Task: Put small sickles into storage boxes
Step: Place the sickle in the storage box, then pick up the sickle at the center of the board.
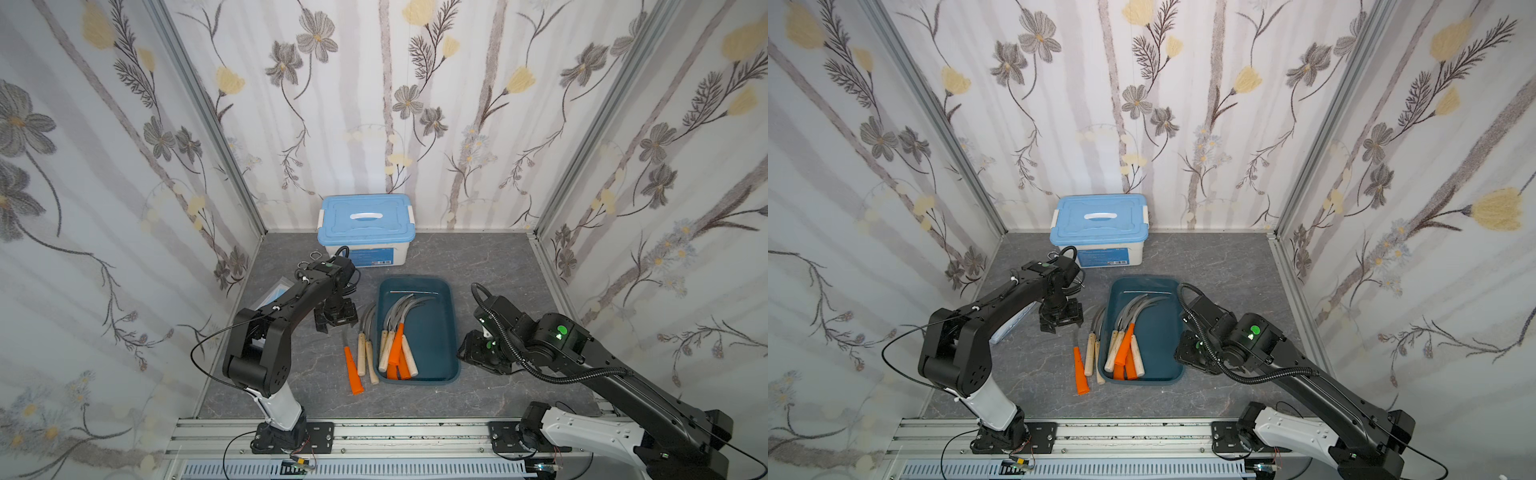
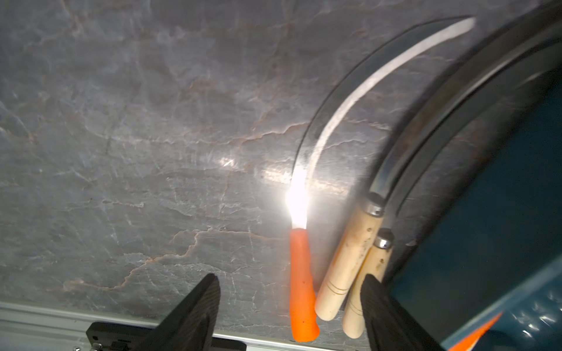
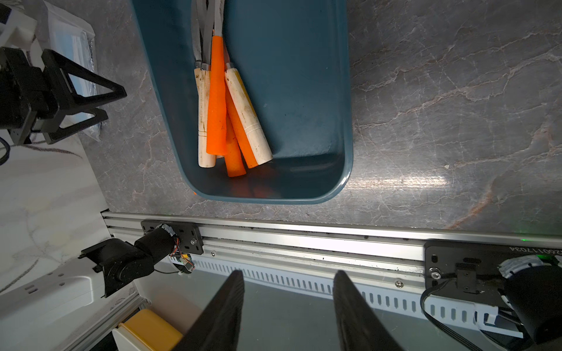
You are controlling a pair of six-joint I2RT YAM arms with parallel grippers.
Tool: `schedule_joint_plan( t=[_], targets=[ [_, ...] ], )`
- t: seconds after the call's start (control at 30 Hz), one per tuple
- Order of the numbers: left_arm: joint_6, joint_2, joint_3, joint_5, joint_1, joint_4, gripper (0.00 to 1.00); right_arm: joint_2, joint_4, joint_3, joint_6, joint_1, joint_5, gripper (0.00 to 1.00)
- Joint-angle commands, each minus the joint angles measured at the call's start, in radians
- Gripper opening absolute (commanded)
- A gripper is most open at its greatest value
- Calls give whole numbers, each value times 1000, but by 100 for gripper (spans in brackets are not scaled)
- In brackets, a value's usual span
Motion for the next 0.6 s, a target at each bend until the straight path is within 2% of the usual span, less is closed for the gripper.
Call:
schedule_joint_plan(
  t=[0.0, 0.27, 0.57],
  targets=[
    [-45, -21, -50, 33, 13, -6, 74, 18, 19, 9, -13, 1, -7, 50],
    [-78, -40, -167, 93, 14, 16, 71, 57, 30, 21, -34, 2, -22, 50],
    [-90, -26, -197, 152, -12, 53, 73, 44, 16, 23, -28, 5, -15, 49]
  ],
)
